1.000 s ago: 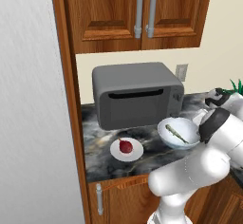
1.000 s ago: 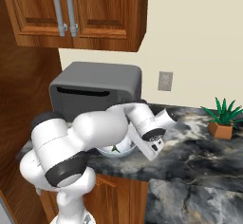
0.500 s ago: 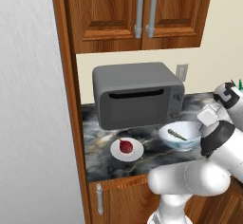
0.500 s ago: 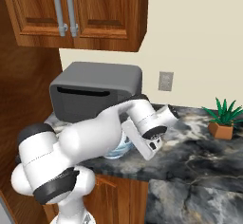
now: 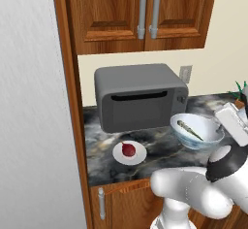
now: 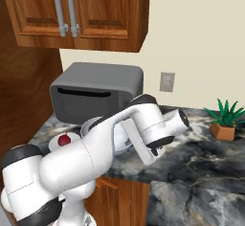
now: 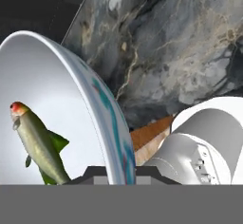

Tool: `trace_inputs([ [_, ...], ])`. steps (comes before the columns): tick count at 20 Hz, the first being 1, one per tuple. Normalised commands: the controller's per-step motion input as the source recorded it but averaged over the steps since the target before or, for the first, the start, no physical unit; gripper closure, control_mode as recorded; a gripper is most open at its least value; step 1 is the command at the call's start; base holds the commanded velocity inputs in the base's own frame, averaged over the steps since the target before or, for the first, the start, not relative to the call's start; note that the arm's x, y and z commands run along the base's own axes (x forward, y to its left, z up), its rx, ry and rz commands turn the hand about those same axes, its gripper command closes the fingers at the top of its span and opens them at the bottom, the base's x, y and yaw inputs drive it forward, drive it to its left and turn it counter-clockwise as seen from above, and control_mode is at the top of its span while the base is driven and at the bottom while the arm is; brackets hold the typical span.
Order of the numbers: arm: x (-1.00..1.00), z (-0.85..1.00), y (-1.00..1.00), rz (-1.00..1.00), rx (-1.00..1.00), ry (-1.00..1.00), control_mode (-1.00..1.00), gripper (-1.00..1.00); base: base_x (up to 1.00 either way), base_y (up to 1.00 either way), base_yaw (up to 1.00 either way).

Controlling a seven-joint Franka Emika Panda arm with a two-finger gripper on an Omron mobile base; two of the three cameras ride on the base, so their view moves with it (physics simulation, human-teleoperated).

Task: Remove the pear from the bowl and place it on the small plate. Then place the bowl with only the fish in the microwave, close the door, and press the start button to microwave the fish.

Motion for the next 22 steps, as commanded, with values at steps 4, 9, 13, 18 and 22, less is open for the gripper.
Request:
trace_inputs([
  [4,-0.06,0.52,0.36,-0.28,0.00,0.00,-1.00,1.00,0.00,0.00,0.00],
  [9,-0.41,0.73,0.37,-0.24,0.00,-0.01,-1.00,1.00,0.00,0.00,0.00],
  [13,-0.79,0.71,0.03,-0.22,0.00,0.00,-1.00,1.00,0.00,0.00,0.00],
  [18,-0.12,-0.07,0.25,-0.04,-0.06,0.03,-1.00,1.00,0.00,0.00,0.00],
  [22,-0.25,0.00,0.00,-0.02,0.00,-0.02,1.00,1.00,-0.75,0.22,-0.07],
])
